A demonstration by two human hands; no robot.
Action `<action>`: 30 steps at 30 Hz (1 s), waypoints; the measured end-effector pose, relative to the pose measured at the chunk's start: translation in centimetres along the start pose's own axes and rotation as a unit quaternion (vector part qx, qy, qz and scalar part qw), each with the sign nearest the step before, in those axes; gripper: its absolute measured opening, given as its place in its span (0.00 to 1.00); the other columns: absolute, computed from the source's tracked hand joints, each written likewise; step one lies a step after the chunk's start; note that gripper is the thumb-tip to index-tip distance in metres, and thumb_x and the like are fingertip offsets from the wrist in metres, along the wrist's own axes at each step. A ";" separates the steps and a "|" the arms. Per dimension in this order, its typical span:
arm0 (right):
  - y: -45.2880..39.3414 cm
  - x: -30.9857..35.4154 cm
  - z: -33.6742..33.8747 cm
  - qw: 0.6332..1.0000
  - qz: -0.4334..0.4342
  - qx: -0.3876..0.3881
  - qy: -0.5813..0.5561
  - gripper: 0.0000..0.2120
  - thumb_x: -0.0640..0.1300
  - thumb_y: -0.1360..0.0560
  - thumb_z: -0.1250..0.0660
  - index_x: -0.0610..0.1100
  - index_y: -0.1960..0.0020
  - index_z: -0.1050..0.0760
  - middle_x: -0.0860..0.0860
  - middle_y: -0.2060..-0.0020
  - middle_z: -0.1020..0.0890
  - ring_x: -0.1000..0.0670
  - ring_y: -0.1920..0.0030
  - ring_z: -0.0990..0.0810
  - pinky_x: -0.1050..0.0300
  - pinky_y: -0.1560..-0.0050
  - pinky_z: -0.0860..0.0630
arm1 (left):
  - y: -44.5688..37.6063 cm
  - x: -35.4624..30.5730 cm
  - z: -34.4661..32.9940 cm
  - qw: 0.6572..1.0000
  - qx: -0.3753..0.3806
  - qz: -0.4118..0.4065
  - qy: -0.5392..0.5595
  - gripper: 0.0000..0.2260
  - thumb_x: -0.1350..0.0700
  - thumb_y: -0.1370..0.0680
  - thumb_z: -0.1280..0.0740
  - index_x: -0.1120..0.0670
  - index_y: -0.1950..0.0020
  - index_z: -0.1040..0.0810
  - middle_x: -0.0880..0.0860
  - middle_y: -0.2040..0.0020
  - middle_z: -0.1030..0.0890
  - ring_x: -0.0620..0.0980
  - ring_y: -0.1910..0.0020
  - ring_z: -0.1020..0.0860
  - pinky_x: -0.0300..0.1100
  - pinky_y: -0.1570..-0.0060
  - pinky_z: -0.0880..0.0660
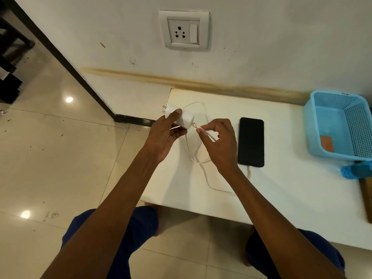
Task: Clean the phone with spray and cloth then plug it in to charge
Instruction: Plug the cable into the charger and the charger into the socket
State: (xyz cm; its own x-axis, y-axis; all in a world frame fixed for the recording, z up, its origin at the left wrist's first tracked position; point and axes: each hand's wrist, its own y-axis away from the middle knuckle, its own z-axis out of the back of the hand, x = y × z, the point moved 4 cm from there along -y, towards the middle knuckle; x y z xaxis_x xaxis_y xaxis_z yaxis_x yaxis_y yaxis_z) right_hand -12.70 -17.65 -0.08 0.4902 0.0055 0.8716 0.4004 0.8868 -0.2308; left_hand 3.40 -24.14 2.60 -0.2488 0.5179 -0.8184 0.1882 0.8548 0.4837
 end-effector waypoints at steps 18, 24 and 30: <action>0.3 0.0 -0.1 1.000 0.010 -0.013 -0.024 0.03 0.53 0.25 0.30 0.56 0.52 0.22 0.64 0.52 0.28 0.56 0.47 0.25 0.49 0.48 0.23 | 0.3 0.6 -0.2 1.000 0.020 0.005 -0.016 0.21 0.56 0.20 0.32 0.64 0.30 0.29 0.60 0.42 0.22 0.56 0.46 0.20 0.51 0.43 0.20; 0.1 0.3 -0.2 1.000 0.002 0.013 -0.014 0.06 0.56 0.25 0.31 0.54 0.52 0.21 0.61 0.52 0.27 0.55 0.46 0.25 0.47 0.46 0.23 | 0.2 0.4 -0.2 1.000 0.022 -0.006 -0.016 0.22 0.55 0.20 0.33 0.65 0.30 0.30 0.62 0.41 0.24 0.59 0.45 0.22 0.57 0.37 0.24; 0.0 0.5 -0.6 0.998 -0.016 0.054 -0.016 0.03 0.57 0.25 0.30 0.60 0.54 0.22 0.62 0.51 0.25 0.56 0.44 0.26 0.49 0.43 0.24 | 0.2 0.0 -0.5 0.999 0.028 -0.028 0.014 0.20 0.55 0.19 0.33 0.63 0.31 0.29 0.55 0.46 0.22 0.58 0.44 0.21 0.56 0.37 0.24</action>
State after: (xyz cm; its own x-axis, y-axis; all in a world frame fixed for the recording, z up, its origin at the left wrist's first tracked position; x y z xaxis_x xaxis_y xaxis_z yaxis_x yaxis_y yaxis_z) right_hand -11.96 -17.93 0.05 0.4523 -0.0103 0.8918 0.3291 0.9313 -0.1562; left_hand 2.95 -23.97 2.81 -0.2858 0.4714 -0.8343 0.2255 0.8793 0.4196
